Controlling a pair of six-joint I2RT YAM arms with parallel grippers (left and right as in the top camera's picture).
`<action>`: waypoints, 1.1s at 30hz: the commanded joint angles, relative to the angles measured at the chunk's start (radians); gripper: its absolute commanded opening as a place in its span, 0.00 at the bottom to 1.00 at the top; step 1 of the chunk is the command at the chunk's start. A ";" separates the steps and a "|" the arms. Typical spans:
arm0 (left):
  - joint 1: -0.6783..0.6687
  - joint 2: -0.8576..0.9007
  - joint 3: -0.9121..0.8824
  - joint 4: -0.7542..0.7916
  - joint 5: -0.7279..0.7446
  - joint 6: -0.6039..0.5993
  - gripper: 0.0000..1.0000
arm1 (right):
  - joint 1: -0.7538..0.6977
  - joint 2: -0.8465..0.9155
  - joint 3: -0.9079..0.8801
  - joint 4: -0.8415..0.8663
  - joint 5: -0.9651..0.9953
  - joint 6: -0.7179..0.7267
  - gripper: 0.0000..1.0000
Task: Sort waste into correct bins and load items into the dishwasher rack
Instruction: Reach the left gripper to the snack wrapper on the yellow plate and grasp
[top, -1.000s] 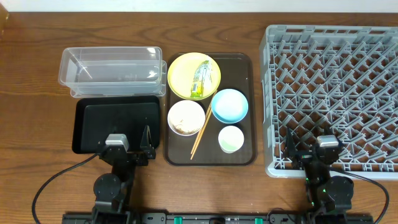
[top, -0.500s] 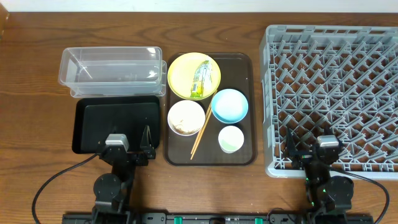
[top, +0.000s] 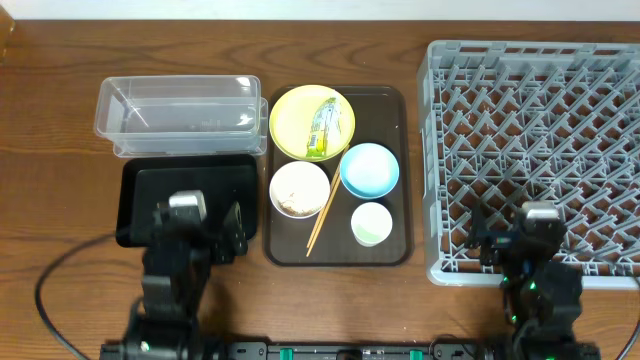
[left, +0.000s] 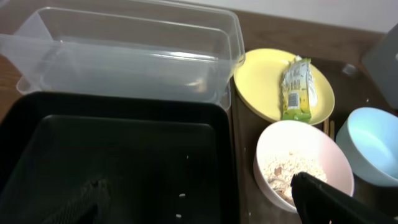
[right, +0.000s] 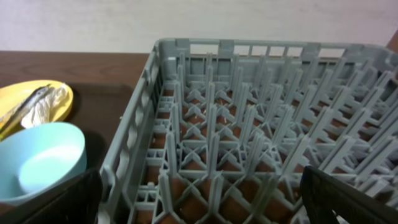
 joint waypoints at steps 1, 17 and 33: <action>0.005 0.196 0.167 -0.075 0.008 -0.011 0.94 | 0.016 0.153 0.138 -0.056 0.039 0.011 0.99; 0.003 0.779 0.759 -0.393 0.276 -0.011 0.94 | 0.015 0.637 0.499 -0.322 -0.014 0.011 0.99; -0.203 1.257 0.999 -0.119 0.058 0.011 0.94 | 0.015 0.637 0.499 -0.296 -0.021 0.011 0.99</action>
